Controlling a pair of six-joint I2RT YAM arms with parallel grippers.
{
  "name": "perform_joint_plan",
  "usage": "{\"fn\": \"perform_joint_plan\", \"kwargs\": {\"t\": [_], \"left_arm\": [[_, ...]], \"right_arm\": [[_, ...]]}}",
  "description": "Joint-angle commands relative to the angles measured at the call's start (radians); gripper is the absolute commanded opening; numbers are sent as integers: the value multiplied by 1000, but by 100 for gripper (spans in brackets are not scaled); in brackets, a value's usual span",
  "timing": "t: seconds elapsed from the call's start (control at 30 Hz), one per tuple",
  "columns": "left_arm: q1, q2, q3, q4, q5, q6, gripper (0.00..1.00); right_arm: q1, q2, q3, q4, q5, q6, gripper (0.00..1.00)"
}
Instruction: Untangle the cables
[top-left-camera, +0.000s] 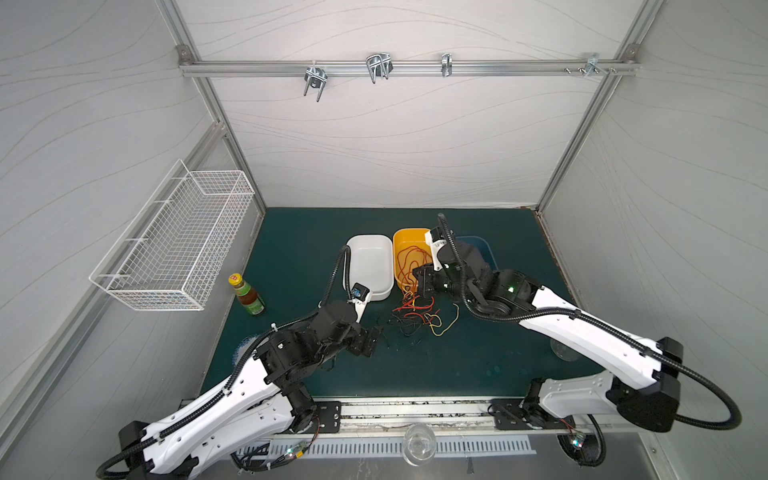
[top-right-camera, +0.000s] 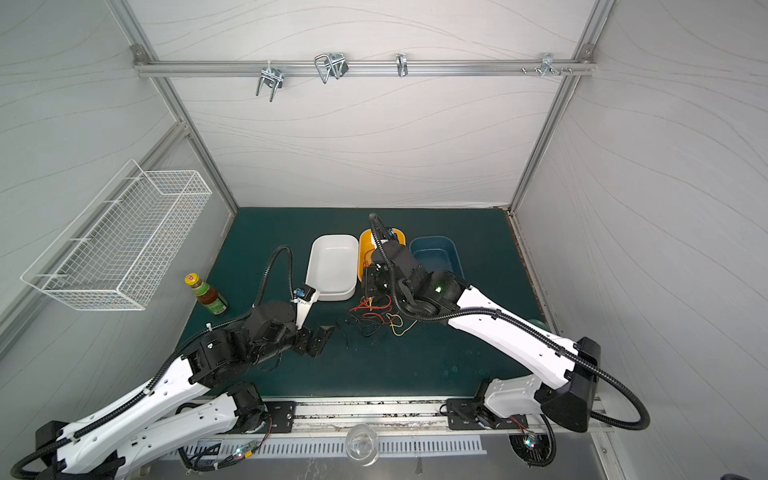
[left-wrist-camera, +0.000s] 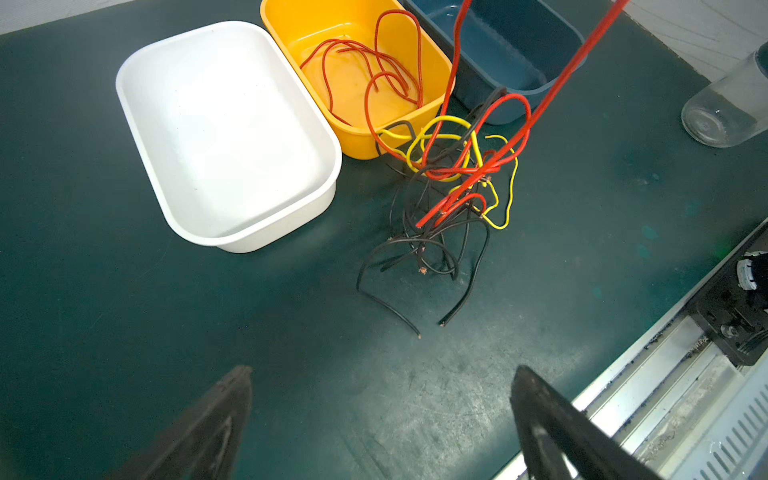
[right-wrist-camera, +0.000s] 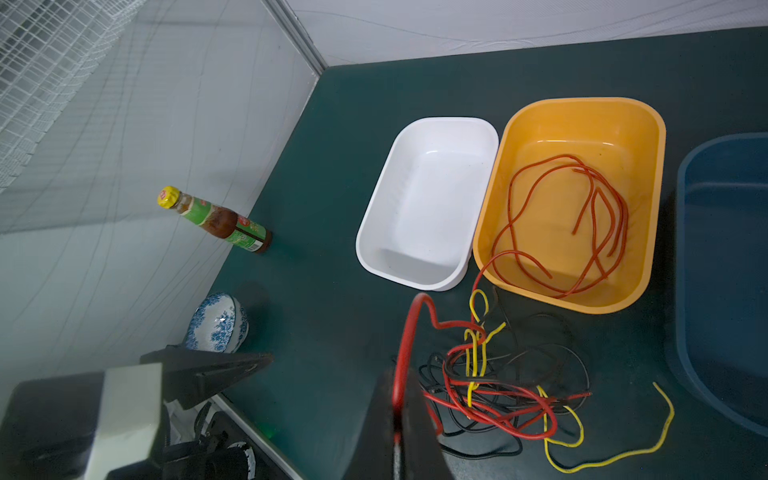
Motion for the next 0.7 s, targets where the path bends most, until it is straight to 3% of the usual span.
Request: {"fn": "perform_joint_plan", "kwargs": {"t": [0.0, 0.3, 0.67], "left_arm": [[-2, 1, 43, 14, 13, -2, 98], [-3, 25, 72, -2, 48, -27, 99], [-3, 35, 106, 2, 149, -201, 99]], "right_arm": [[8, -55, 44, -8, -40, -66, 0], [13, -132, 87, 35, -205, -144, 0], [19, -212, 123, 31, -248, -133, 0]]}}
